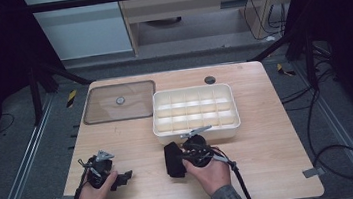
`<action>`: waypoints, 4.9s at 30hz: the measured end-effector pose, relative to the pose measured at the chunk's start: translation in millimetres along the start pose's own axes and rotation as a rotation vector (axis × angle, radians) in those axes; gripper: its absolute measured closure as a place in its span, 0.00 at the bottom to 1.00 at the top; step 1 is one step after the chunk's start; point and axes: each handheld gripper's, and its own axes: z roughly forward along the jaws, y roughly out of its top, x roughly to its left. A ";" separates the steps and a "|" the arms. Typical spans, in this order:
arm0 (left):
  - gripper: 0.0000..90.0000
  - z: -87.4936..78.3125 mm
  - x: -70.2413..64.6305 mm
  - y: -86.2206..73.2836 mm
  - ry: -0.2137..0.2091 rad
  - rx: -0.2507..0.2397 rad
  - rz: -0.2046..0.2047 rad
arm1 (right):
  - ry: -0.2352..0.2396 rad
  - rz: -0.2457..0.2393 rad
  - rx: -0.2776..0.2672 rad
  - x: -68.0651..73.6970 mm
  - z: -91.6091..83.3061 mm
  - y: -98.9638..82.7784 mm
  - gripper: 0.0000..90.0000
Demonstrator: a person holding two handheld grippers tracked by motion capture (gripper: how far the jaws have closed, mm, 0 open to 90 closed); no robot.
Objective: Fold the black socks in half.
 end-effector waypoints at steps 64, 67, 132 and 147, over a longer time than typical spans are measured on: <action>0.00 9.4 1.9 -8.9 0.070 -0.058 0.059 | -0.221 0.039 -0.090 -102.1 -117.9 22.5 0.89; 0.00 9.3 1.5 -9.1 0.070 -0.058 0.059 | -0.236 0.039 -0.091 -107.4 -120.6 26.3 0.89; 0.00 10.0 -0.6 -9.9 0.059 -0.069 0.066 | -0.425 -0.068 0.095 -147.6 -73.3 77.4 0.89; 0.00 9.7 -0.3 -9.7 0.059 -0.061 0.074 | -0.439 -0.090 0.154 -146.3 -58.8 74.3 0.89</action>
